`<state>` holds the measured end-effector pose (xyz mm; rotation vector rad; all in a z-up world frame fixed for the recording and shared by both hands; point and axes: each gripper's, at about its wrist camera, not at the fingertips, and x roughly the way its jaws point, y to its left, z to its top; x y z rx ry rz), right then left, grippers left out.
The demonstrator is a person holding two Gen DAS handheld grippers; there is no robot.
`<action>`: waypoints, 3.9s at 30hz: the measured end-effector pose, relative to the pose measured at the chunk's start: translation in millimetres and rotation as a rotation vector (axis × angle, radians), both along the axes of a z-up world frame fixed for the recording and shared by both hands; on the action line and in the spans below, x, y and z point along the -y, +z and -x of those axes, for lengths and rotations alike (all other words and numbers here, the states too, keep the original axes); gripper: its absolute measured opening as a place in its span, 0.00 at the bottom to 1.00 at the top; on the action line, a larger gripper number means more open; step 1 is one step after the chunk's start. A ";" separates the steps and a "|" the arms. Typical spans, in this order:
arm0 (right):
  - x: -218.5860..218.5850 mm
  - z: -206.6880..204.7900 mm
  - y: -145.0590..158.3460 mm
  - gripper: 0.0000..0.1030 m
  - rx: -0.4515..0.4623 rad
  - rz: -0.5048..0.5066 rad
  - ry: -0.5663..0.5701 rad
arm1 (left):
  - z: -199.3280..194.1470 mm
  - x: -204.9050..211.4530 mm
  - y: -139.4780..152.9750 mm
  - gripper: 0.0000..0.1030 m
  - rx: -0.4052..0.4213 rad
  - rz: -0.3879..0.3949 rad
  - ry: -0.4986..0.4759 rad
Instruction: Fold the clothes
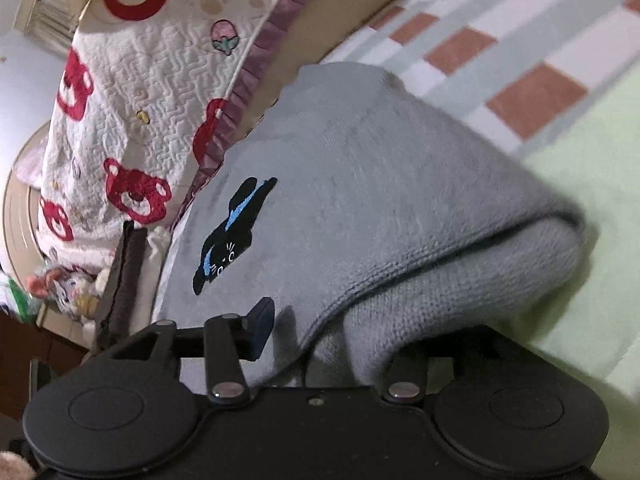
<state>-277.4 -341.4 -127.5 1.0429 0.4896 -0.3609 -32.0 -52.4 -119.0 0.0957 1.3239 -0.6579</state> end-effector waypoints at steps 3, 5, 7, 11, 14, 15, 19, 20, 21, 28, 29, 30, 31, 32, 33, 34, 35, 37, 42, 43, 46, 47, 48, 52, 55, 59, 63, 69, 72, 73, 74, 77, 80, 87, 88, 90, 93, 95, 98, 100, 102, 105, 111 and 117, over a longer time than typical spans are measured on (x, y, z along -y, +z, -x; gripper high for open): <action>4.9 -1.8 5.3 0.16 0.106 0.000 -0.002 | 22.9 7.3 29.3 0.15 0.180 0.000 -0.090; 7.0 1.4 21.2 0.15 0.176 0.011 0.003 | 33.8 3.7 53.1 0.15 0.261 0.034 -0.097; 7.6 3.4 37.9 0.14 0.234 0.018 0.015 | 37.3 -4.8 77.1 0.15 0.289 0.103 -0.074; 2.8 7.5 74.9 0.14 0.313 0.062 0.053 | 39.9 -13.1 111.4 0.14 0.285 0.189 -0.048; -1.2 18.7 96.0 0.12 0.360 0.077 0.047 | 48.3 -24.3 122.7 0.14 0.257 0.233 -0.040; -2.5 24.0 101.5 0.12 0.370 0.079 0.041 | 51.6 -30.6 123.9 0.14 0.241 0.252 -0.035; -15.7 56.8 110.2 0.12 0.345 0.103 0.040 | 67.6 -58.3 105.0 0.14 0.163 0.291 0.010; -18.4 61.8 106.0 0.12 0.318 0.105 0.042 | 69.2 -61.3 94.1 0.14 0.144 0.277 0.030; -20.8 66.3 101.3 0.12 0.290 0.107 0.042 | 70.7 -64.2 83.2 0.14 0.124 0.264 0.049; -15.6 62.9 60.9 0.11 0.181 0.034 0.010 | 53.3 -73.0 55.6 0.14 0.056 0.261 0.114; -13.0 60.6 62.9 0.11 0.189 0.036 0.010 | 49.7 -73.8 53.7 0.14 0.049 0.265 0.120; -10.3 57.9 65.2 0.11 0.196 0.041 0.010 | 45.1 -72.8 54.1 0.14 0.053 0.267 0.119; -6.4 51.7 70.1 0.11 0.202 0.056 0.014 | 39.2 -69.6 57.4 0.14 0.070 0.267 0.111; -2.4 43.2 75.6 0.11 0.211 0.068 0.019 | 33.3 -66.4 60.7 0.14 0.087 0.267 0.102; 2.4 33.0 81.2 0.11 0.219 0.079 0.026 | 26.7 -63.1 64.0 0.14 0.102 0.271 0.095; 7.3 20.8 87.4 0.11 0.221 0.097 0.040 | 19.3 -59.5 67.0 0.14 0.113 0.279 0.092; 11.9 7.3 94.7 0.11 0.209 0.129 0.057 | 11.6 -56.0 69.3 0.14 0.126 0.285 0.089; 22.6 -21.8 108.2 0.11 0.175 0.184 0.093 | -8.8 -48.8 69.6 0.14 0.147 0.286 0.087; 66.6 -108.2 129.8 0.11 0.027 0.200 0.171 | -86.4 -33.6 52.2 0.14 0.130 0.282 0.129; 76.5 -125.8 132.0 0.11 -0.008 0.193 0.186 | -103.4 -30.0 46.3 0.14 0.124 0.284 0.137; 105.8 -179.1 131.5 0.11 -0.119 0.183 0.218 | -147.8 -12.9 27.2 0.14 0.091 0.283 0.169; 114.9 -193.9 127.8 0.11 -0.147 0.176 0.221 | -159.1 -7.2 19.1 0.15 0.086 0.278 0.172; 123.3 -206.3 123.5 0.11 -0.167 0.172 0.210 | -167.2 -1.6 11.1 0.14 0.087 0.267 0.170; 142.0 -237.8 93.6 0.11 -0.245 0.191 0.205 | -195.3 14.1 -14.9 0.14 0.092 0.248 0.169; 147.3 -245.7 83.7 0.11 -0.244 0.176 0.179 | -209.4 6.8 -17.3 0.14 0.047 0.321 0.203; 157.9 -260.6 81.7 0.11 -0.268 0.165 0.202 | -233.2 11.0 -12.7 0.14 0.005 0.349 0.191; 172.6 -292.2 76.2 0.11 -0.313 0.206 0.260 | -262.4 31.4 -21.8 0.14 -0.007 0.348 0.214; 197.1 -330.9 49.5 0.11 -0.386 0.205 0.298 | -268.6 38.8 -50.0 0.14 0.067 0.357 0.256; 200.5 -340.2 41.9 0.11 -0.407 0.203 0.294 | -266.8 25.4 -49.7 0.14 0.083 0.425 0.218; 201.0 -342.7 40.5 0.11 -0.412 0.203 0.290 | -266.7 18.9 -48.0 0.14 0.079 0.455 0.214; 201.5 -345.1 39.0 0.11 -0.417 0.202 0.285 | -267.7 14.1 -47.7 0.14 0.073 0.482 0.214; 203.1 -352.4 34.8 0.11 -0.431 0.199 0.272 | -275.2 7.9 -54.4 0.15 0.044 0.532 0.229; 204.7 -359.7 30.6 0.12 -0.445 0.197 0.259 | -279.4 15.1 -74.1 0.17 0.026 0.482 0.222; 199.4 -368.6 23.5 0.12 -0.467 0.218 0.218 | -276.9 12.4 -69.5 0.17 0.049 0.499 0.205; 197.4 -368.7 25.8 0.12 -0.465 0.233 0.213 | -275.2 11.4 -66.7 0.17 0.061 0.504 0.199; 197.3 -367.0 32.6 0.12 -0.441 0.244 0.188 | -271.0 11.3 -57.4 0.17 0.101 0.520 0.181; 201.3 -362.4 37.6 0.12 -0.422 0.228 0.129 | -265.3 13.7 -45.9 0.17 0.138 0.543 0.154; 202.3 -362.9 39.6 0.12 -0.424 0.244 0.110 | -264.4 15.4 -45.0 0.17 0.150 0.541 0.150; 200.2 -368.8 42.6 0.12 -0.440 0.310 0.112 | -273.2 17.2 -52.7 0.17 0.138 0.536 0.171; 201.9 -373.4 46.2 0.12 -0.428 0.331 0.111 | -282.0 17.9 -60.5 0.17 0.116 0.537 0.195; 205.4 -379.8 47.7 0.12 -0.413 0.348 0.113 | -290.8 18.5 -68.2 0.18 0.094 0.539 0.219; 208.6 -387.9 40.7 0.12 -0.443 0.360 0.142 | -300.1 15.5 -82.6 0.20 0.025 0.559 0.269; 216.3 -365.3 48.0 0.39 -0.324 0.266 0.098 | -291.7 -0.8 -69.8 0.41 -0.020 0.619 0.260; 210.5 -316.2 79.2 0.42 -0.160 0.239 0.002 | -269.0 -38.2 -46.9 0.53 0.079 0.622 0.301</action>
